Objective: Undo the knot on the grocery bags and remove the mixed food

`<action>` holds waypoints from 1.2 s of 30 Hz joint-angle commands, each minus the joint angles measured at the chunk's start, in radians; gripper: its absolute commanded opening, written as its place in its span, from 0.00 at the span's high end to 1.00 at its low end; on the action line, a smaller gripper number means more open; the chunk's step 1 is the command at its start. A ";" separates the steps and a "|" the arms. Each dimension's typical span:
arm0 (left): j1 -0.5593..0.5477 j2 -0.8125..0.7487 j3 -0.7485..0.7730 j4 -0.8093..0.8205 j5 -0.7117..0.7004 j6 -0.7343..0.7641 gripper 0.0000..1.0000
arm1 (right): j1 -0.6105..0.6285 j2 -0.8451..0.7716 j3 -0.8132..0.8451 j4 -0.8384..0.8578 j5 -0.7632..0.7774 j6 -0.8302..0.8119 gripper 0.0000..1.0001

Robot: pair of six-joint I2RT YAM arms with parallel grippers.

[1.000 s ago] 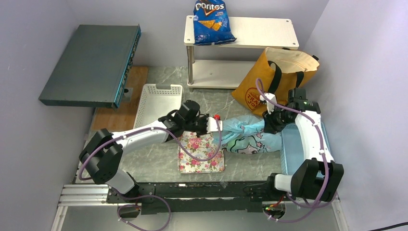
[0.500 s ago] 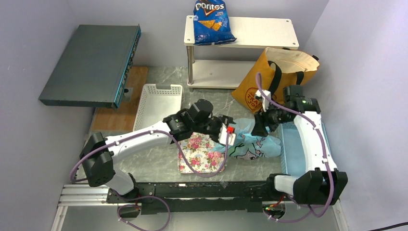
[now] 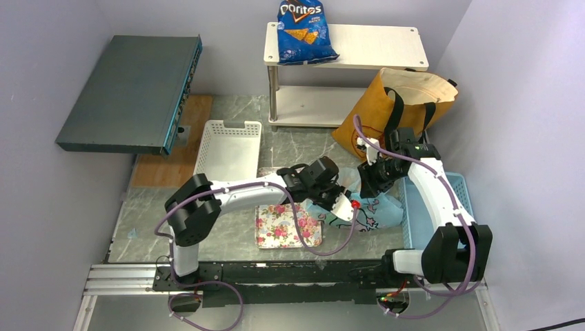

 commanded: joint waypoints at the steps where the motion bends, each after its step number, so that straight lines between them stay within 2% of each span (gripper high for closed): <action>1: 0.006 -0.050 -0.020 0.002 -0.077 -0.012 0.69 | 0.004 -0.021 0.001 0.044 0.136 -0.003 0.65; 4: 0.011 -0.121 -0.085 0.052 -0.045 -0.047 0.85 | 0.004 -0.022 -0.011 0.060 0.212 -0.037 0.93; 5: 0.012 -0.134 -0.090 0.044 -0.040 -0.055 0.88 | 0.003 -0.022 -0.010 0.060 0.226 -0.047 0.99; 10: 0.040 -0.160 -0.088 0.040 -0.026 -0.128 0.99 | -0.005 -0.018 0.017 0.028 0.215 -0.080 1.00; 13: 0.051 -0.154 -0.069 0.025 -0.007 -0.149 1.00 | -0.006 -0.011 0.064 -0.018 0.175 -0.081 1.00; 14: 0.051 -0.151 -0.063 0.023 -0.007 -0.148 1.00 | -0.010 -0.006 0.083 -0.031 0.157 -0.071 0.95; 16: 0.051 -0.148 -0.060 0.025 -0.005 -0.148 1.00 | -0.019 0.003 0.137 -0.064 0.103 -0.051 0.65; 18: 0.051 -0.146 -0.056 0.024 -0.002 -0.152 1.00 | -0.019 0.018 0.184 -0.092 0.033 -0.022 0.40; 19: 0.051 -0.144 -0.053 0.021 0.000 -0.152 1.00 | -0.019 0.026 0.205 -0.103 0.000 -0.012 0.36; 23: 0.051 -0.137 -0.048 0.022 -0.005 -0.150 1.00 | -0.012 0.056 0.233 -0.156 -0.080 -0.007 0.30; 30: 0.073 -0.124 -0.017 0.028 0.017 -0.225 1.00 | 0.018 0.084 0.103 -0.071 0.049 -0.043 0.32; 32: 0.085 -0.120 -0.013 0.032 0.021 -0.245 1.00 | 0.018 0.102 0.087 -0.054 0.093 -0.060 0.37; 33: 0.090 -0.117 -0.008 0.032 0.023 -0.252 1.00 | 0.018 0.103 0.081 -0.041 0.118 -0.069 0.43; 35: 0.102 -0.116 -0.003 0.027 0.023 -0.264 1.00 | 0.017 0.099 0.073 -0.013 0.178 -0.085 0.84; 36: 0.108 -0.118 -0.004 0.026 0.023 -0.270 1.00 | 0.014 0.094 0.074 0.002 0.207 -0.086 1.00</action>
